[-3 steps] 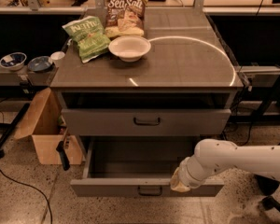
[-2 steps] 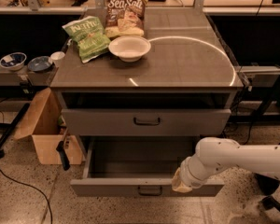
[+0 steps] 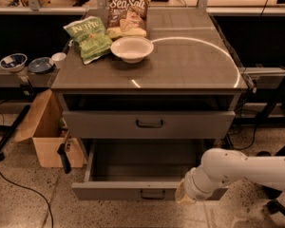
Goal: Close middle drawer
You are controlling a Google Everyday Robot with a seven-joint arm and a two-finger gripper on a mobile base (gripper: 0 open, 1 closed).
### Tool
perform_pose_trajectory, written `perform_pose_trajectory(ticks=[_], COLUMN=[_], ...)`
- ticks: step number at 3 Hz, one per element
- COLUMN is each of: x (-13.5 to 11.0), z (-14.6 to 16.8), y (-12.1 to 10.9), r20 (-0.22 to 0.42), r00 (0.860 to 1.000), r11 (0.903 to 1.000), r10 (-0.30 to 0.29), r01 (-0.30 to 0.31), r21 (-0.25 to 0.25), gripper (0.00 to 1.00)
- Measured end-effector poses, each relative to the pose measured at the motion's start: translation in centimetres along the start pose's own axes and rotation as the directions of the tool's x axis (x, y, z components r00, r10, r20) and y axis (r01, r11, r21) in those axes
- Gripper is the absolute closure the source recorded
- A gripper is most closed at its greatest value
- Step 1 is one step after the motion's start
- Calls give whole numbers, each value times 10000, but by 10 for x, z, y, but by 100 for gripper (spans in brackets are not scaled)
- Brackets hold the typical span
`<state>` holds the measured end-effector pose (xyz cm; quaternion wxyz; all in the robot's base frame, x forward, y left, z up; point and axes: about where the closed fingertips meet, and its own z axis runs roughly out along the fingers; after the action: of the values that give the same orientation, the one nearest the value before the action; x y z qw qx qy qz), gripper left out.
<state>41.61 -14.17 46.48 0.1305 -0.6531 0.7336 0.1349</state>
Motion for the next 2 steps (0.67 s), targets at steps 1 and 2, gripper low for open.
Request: perform_pose_trajectory(ticks=[1,2], x=[9,15], z=[20,38], y=[12,-2], r20=[60,-62], r00=[9989,9985], r11=[9986,9985], r10=[469,545], r01=[-468,-544], r21=[-230,70], gripper=[100,100])
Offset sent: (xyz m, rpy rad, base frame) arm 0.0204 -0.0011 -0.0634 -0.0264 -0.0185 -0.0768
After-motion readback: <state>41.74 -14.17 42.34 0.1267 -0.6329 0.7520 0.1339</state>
